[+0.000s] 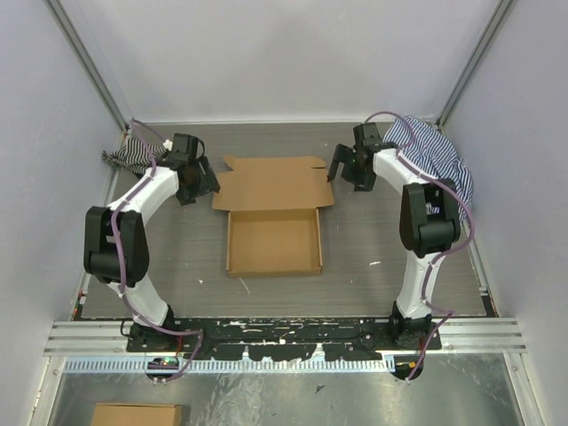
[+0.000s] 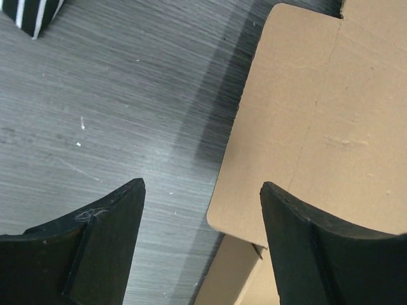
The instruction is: Fold the paper box
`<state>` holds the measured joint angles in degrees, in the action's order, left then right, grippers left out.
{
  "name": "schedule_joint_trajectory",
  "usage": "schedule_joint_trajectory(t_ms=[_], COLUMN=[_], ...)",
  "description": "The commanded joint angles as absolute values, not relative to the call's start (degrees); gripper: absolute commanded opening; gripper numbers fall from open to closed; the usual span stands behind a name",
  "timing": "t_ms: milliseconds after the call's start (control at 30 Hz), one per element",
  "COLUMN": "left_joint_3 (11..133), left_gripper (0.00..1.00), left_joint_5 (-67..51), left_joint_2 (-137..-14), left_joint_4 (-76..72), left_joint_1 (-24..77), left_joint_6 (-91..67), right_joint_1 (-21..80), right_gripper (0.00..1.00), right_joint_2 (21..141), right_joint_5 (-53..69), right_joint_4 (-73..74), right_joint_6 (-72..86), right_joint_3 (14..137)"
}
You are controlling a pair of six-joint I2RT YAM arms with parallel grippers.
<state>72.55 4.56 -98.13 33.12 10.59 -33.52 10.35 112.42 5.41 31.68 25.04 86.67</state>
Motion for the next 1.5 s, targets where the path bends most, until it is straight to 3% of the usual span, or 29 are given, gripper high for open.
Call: schedule_joint_trajectory(t_ms=[0, 533, 1000, 1467], left_joint_3=[76.62, 76.69, 75.27, 73.65], left_gripper=[0.79, 0.75, 0.71, 0.59], left_joint_5=[2.73, 0.90, -1.34, -1.90], left_joint_2=[-102.02, -106.86, -107.80, -105.39], left_joint_4=[34.53, 28.29, 25.75, 25.92], left_joint_1=[10.12, 9.67, 9.67, 9.69], left_joint_6=[-32.38, -34.35, -35.50, -36.12], right_joint_1=[10.14, 9.62, 10.71, 12.48], right_gripper=[0.97, 0.84, 0.61, 0.36], right_joint_2=[112.92, 118.19, 117.09, 114.06], right_joint_5=[8.31, 19.70, 26.01, 21.47], right_joint_4=[28.56, 23.35, 20.33, 23.82], right_joint_6=[22.34, 22.39, 22.80, 21.87], right_joint_3=[88.02, 88.39, 86.71, 88.13])
